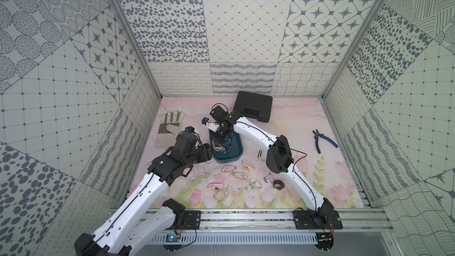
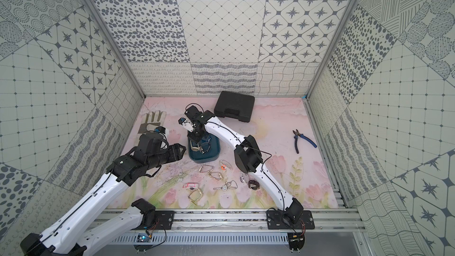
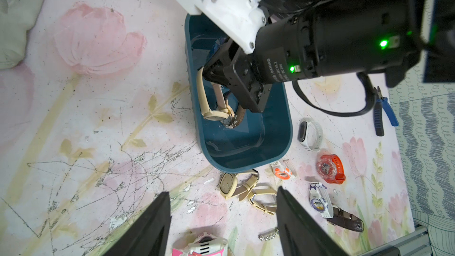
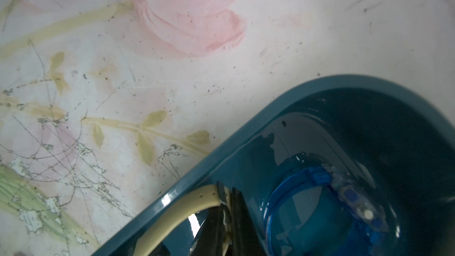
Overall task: Put the watch into the storage box
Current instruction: Place the watch in the storage box.
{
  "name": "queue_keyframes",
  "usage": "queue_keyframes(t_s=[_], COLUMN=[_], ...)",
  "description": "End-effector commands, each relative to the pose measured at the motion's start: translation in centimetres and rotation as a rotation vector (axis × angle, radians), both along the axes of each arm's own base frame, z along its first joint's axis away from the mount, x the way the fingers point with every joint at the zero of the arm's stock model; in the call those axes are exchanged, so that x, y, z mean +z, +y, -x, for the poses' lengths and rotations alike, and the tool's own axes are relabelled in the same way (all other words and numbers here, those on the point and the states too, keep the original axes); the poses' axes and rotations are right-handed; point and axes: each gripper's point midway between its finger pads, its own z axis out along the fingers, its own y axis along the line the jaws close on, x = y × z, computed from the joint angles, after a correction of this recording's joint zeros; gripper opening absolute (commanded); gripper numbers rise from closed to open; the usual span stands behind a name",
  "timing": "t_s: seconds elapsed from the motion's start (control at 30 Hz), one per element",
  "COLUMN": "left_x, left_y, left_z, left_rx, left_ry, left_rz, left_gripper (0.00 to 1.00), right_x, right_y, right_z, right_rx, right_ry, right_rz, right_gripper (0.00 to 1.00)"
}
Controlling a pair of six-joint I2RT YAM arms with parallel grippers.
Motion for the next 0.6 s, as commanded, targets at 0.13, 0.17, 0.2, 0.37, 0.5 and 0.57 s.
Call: queue_keyframes(t_s=[0.13, 0.17, 0.2, 0.37, 0.5, 0.57], left_x=[0.1, 0.1, 0.1, -0.1, -0.2, 0.0], left_y=[0.1, 0.1, 0.0, -0.1, -0.3, -0.4], left_z=[0.2, 0.2, 0.2, 0.3, 0.4, 0.5], left_rx=[-0.006, -0.007, -0.008, -0.007, -0.014, -0.02], left_ry=[-0.009, -0.007, -0.007, -0.001, 0.006, 0.008], left_rz=[0.002, 0.002, 0.003, 0.01, 0.024, 0.029], left_gripper=[0.71, 0.71, 0.71, 0.71, 0.71, 0.71], right_x=[-1.4, -1.5, -1.6, -1.4, 1.9, 3.8], right_y=[-0.3, -0.3, -0.3, -0.5, 0.0, 0.1], right_z=[-0.2, -0.1, 0.1, 0.2, 0.1, 0.2], right_rx=[-0.005, -0.005, -0.001, -0.008, -0.03, -0.042], right_ry=[-0.016, -0.012, -0.01, -0.006, 0.006, 0.029], right_rz=[0.025, 0.024, 0.027, 0.031, -0.065, -0.133], right_gripper=[0.11, 0.15, 0.2, 0.35, 0.38, 0.39])
